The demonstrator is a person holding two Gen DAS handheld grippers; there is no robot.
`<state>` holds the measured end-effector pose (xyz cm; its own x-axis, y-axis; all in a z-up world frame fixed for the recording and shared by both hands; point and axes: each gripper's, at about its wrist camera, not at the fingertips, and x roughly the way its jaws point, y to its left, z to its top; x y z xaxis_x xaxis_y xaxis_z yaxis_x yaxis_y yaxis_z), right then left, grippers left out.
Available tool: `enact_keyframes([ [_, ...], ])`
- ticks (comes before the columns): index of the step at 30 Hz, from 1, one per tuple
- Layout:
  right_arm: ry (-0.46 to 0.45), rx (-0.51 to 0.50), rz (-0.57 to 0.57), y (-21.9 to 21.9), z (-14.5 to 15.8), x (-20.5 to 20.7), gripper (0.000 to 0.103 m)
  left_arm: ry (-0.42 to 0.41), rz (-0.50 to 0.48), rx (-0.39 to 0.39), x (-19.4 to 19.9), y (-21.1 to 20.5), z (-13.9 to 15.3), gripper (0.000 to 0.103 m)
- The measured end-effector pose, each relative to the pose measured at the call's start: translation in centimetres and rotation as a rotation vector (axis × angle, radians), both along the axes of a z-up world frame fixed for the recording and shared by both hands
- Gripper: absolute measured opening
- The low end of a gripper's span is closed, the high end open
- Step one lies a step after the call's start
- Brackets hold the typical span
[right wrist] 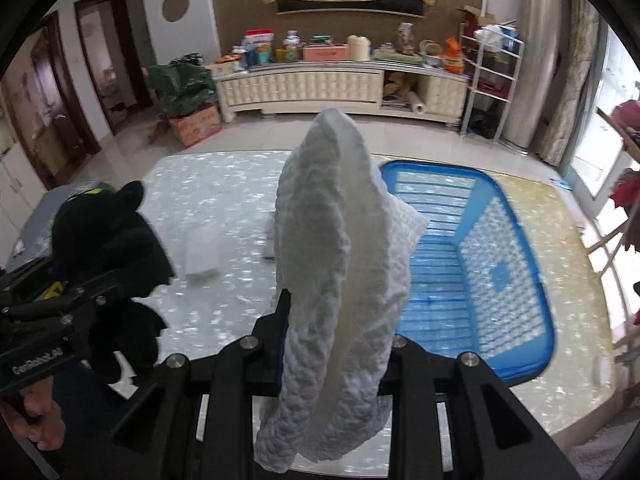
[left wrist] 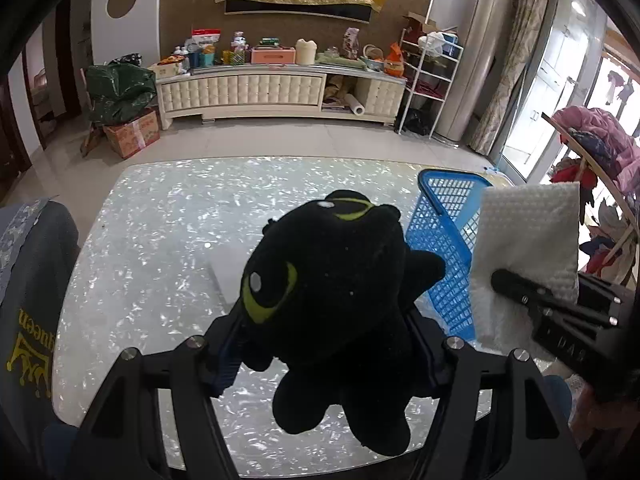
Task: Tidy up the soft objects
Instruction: 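Carry the white quilted towel with the right tool over the blue basket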
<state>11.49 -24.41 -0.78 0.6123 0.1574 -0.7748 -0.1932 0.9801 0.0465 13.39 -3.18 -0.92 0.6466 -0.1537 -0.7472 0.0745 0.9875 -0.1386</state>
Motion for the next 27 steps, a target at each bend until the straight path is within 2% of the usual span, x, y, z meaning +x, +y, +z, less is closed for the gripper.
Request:
enact_keyframes([
  [15, 0.031, -0.003, -0.118, -4.1, -0.1, 1.0, 0.025, 0.001, -0.072, 0.052, 1.5, -3.2, -1.1, 0.067],
  [27, 0.138, -0.015, -0.137, -4.8, -3.1, 4.3, 0.025, 0.009, -0.097, 0.072, 2.6, -3.6, -2.9, 0.067],
])
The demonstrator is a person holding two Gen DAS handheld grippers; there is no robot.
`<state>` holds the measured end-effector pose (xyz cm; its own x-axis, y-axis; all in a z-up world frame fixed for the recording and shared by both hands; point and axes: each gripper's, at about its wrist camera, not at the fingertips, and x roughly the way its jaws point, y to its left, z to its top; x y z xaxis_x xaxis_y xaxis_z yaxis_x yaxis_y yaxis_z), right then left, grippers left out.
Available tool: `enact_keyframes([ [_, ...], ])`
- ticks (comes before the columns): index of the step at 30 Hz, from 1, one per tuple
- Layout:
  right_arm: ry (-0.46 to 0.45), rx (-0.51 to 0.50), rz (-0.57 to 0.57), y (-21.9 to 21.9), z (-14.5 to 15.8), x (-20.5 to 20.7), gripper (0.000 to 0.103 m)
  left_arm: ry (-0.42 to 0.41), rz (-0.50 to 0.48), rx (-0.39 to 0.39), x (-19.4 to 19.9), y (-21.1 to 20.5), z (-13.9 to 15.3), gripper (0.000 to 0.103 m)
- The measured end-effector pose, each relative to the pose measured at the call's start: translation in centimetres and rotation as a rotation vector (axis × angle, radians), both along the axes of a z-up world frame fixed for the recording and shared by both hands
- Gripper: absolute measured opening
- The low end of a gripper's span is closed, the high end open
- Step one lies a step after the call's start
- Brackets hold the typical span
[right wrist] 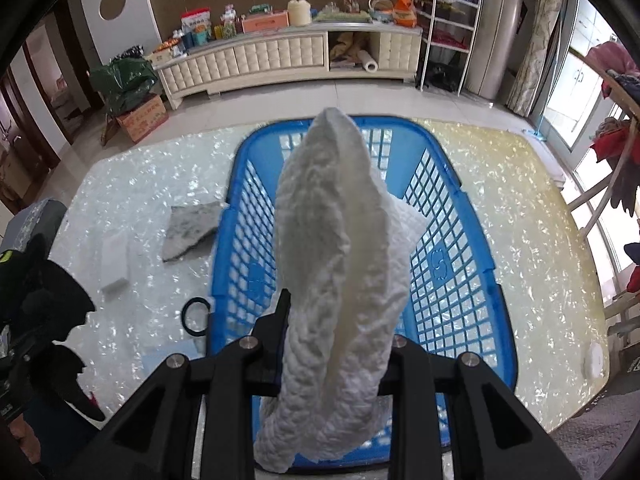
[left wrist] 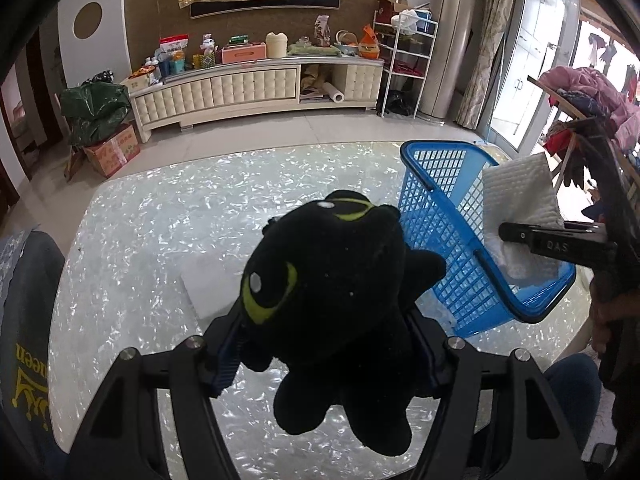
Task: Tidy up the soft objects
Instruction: 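Carry the white quilted towel with the right tool over the blue basket, then lower the towel into the basket and open the right tool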
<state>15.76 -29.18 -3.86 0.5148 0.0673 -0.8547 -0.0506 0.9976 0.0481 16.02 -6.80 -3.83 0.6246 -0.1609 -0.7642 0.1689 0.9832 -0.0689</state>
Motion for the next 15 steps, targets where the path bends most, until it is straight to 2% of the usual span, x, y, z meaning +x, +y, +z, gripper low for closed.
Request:
enact_keyframes([
  [7, 0.084, -0.02, 0.008, -0.2, -2.1, 2.6, 0.026, 0.003, -0.009, 0.015, 1.2, -0.1, -0.8, 0.067],
  [12, 0.176, -0.023, -0.01, -0.5, -4.0, 3.7, 0.026, 0.01, -0.029, 0.003, 1.8, -0.1, -1.0, 0.067],
  [15, 0.192, -0.027, -0.012, -0.4, -3.6, 3.8, 0.026, 0.004, -0.04, -0.004, 2.1, -0.1, -1.1, 0.068],
])
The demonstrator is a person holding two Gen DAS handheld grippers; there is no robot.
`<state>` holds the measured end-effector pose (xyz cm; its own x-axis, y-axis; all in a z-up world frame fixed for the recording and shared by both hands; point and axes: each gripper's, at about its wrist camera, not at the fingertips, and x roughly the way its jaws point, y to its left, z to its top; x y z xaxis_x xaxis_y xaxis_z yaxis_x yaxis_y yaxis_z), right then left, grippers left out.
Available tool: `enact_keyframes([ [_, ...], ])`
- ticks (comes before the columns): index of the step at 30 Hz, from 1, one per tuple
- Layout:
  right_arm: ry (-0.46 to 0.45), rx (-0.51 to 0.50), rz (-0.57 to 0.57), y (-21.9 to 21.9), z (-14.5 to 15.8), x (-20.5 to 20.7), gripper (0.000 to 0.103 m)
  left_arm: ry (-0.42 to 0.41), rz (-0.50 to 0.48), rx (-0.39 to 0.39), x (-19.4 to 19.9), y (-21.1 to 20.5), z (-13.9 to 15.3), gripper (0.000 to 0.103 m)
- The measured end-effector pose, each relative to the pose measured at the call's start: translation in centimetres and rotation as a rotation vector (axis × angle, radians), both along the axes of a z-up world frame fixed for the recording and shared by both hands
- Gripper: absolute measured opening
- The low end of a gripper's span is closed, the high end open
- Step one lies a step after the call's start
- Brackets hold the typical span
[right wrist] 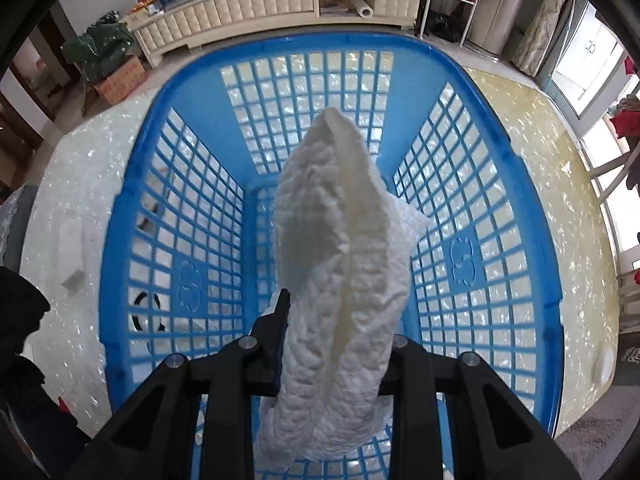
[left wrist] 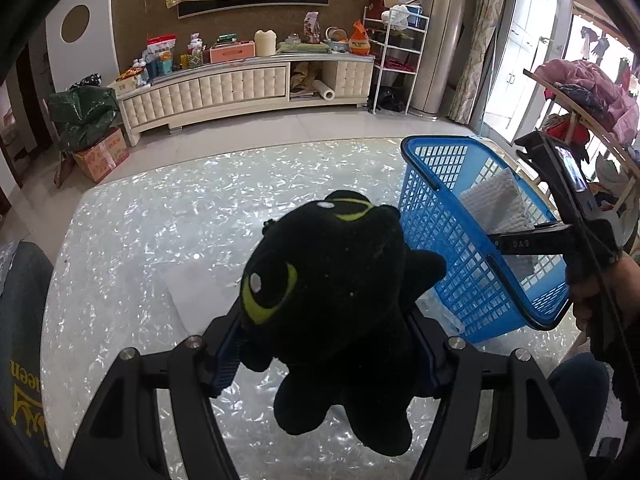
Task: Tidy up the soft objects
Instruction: 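Lower the towel into the basket and open the right tool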
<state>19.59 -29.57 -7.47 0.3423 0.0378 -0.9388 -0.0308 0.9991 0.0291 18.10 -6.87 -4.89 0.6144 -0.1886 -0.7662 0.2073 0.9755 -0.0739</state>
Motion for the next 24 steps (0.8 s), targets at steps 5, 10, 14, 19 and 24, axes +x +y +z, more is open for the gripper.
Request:
enact_keyframes([
  [5, 0.033, -0.009, -0.003, 0.3, 0.2, 0.0, 0.037, 0.002, -0.013, -0.005, 0.2, -0.1, -0.2, 0.068],
  [10, 0.04, -0.001, -0.028, -0.2, 1.0, 0.0, 0.072, 0.009, 0.023, -0.012, 0.2, 0.5, -0.2, 0.068],
  [14, 0.035, -0.019, -0.071, -0.7, 1.3, -0.3, 0.077, 0.003, 0.033, -0.017, -0.1, 1.0, 0.1, 0.068],
  [19, 0.03, -0.041, -0.12, -0.8, 1.5, -1.3, 0.085, -0.003, 0.027, -0.03, -0.7, 1.2, 0.5, 0.068],
  [24, 0.025, -0.07, -0.141, -0.4, 2.2, -2.0, 0.088, -0.014, 0.014, -0.047, -1.4, 1.6, 0.9, 0.068],
])
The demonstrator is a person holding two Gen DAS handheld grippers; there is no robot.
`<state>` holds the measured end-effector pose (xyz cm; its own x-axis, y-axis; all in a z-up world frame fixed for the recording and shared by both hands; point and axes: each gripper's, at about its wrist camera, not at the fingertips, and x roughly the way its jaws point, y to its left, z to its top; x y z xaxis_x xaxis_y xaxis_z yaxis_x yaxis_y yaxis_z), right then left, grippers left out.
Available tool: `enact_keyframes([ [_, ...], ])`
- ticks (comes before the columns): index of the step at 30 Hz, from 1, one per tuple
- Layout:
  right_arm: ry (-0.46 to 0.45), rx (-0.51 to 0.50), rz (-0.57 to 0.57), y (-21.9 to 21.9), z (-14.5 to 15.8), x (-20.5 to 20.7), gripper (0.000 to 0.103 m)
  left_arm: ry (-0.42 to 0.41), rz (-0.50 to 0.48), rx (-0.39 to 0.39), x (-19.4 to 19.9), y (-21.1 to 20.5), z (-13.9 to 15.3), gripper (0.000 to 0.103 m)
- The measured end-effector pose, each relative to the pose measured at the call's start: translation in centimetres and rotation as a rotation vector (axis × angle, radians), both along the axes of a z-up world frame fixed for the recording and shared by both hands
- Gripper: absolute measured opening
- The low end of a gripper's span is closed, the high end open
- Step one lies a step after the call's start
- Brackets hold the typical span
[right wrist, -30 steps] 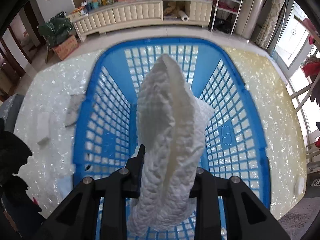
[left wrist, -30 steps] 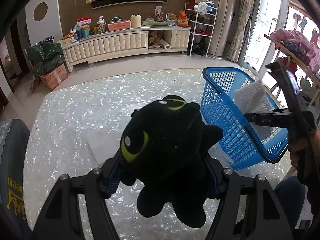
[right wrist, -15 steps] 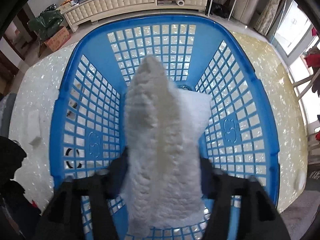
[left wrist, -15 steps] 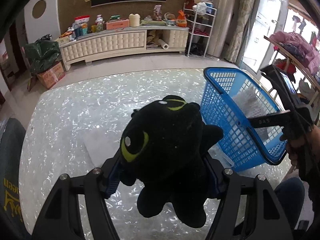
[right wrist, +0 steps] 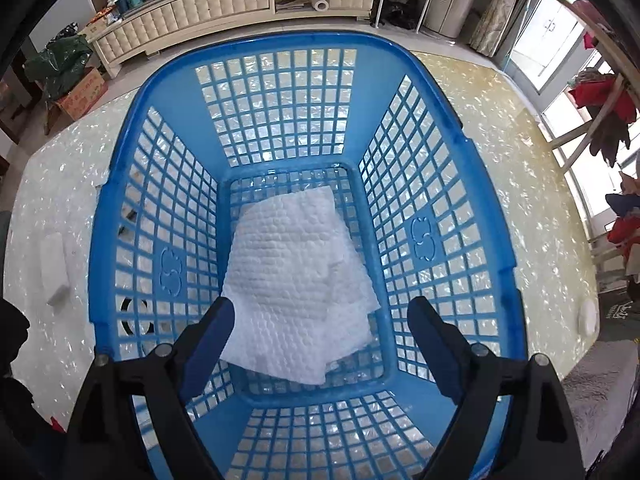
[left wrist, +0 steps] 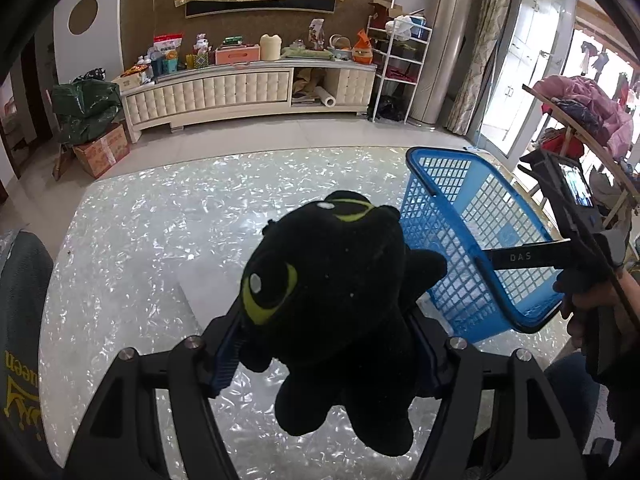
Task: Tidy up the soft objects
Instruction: 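Lower the towel into the basket and open the right tool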
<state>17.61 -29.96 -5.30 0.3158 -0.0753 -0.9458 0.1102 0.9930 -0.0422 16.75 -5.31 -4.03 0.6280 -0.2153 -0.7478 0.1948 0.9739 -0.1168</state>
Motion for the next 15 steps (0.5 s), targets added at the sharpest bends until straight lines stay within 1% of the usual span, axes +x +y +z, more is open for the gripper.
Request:
enact_keyframes([
  [1, -0.008, -0.009, -0.001, 0.1, 0.3, -0.3, 0.088, -0.003, -0.004, 0.001, -0.1, 0.0, 0.1, 0.068],
  [3, -0.029, -0.022, -0.005, 0.3, 1.0, -0.8, 0.095, -0.014, -0.014, 0.005, -0.4, 0.1, 0.4, 0.068],
  [9, -0.09, -0.047, 0.027, 1.0, 3.3, -3.5, 0.096, -0.048, -0.014, 0.015, -1.3, 0.3, 1.2, 0.068],
  [10, -0.095, -0.046, 0.03, 1.6, 2.9, -3.3, 0.096, -0.053, -0.016, 0.018, -1.5, 0.0, 1.3, 0.068],
  [13, -0.134, -0.036, 0.039, 1.8, 3.5, -4.5, 0.096, -0.065, -0.028, 0.028, -1.8, -0.6, 1.6, 0.068],
  [14, -0.148, -0.03, 0.042, 1.9, 3.7, -5.1, 0.098, -0.068, -0.033, 0.031, -1.9, -0.9, 1.7, 0.068],
  [15, -0.164, -0.023, 0.049, 2.0, 3.8, -5.3, 0.103, -0.07, -0.038, 0.036, -1.9, -1.2, 1.9, 0.068],
])
